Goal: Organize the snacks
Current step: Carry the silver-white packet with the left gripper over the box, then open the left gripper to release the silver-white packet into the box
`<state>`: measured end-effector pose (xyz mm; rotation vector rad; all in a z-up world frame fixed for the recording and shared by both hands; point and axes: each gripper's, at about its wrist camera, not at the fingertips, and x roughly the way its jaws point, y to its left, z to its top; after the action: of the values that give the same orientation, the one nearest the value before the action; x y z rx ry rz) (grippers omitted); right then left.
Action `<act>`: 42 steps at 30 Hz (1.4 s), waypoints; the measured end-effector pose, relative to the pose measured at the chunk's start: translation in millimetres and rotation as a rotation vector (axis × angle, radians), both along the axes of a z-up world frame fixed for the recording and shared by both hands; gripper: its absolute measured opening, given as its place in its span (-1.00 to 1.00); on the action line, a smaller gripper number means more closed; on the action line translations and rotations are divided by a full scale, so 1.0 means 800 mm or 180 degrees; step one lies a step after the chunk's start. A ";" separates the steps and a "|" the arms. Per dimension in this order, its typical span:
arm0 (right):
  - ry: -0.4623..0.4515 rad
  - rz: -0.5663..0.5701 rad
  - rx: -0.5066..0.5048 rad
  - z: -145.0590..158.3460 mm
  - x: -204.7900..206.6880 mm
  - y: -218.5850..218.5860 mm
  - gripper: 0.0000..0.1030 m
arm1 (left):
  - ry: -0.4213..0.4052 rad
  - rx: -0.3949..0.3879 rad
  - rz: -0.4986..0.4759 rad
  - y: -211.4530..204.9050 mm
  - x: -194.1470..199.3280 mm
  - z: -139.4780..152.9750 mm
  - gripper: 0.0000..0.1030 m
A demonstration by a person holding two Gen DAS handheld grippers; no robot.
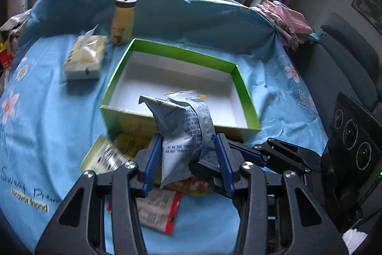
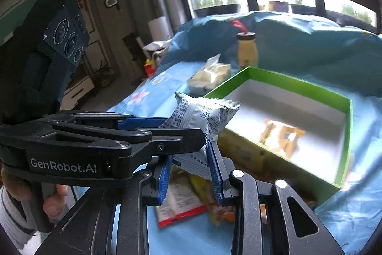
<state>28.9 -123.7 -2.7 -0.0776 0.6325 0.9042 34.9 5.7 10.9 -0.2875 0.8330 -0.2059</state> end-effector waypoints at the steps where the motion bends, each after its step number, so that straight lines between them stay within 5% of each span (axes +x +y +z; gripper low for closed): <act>1: -0.0009 -0.0029 0.0009 0.001 0.003 -0.004 -0.38 | 0.0001 0.0013 -0.0020 -0.004 0.006 0.001 -0.14; 17: 0.0018 -0.0250 0.0075 0.006 0.079 -0.023 -0.38 | 0.0037 0.0134 -0.0135 -0.024 0.086 0.007 -0.14; 42: 0.0428 -0.0302 -0.0169 -0.038 0.155 0.000 -0.37 | 0.0446 -0.0040 -0.0080 -0.003 0.157 -0.047 -0.11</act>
<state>153.3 -123.8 -32.8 -0.0340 0.7793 0.8054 160.5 3.4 -26.5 -0.3058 0.9748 -0.2161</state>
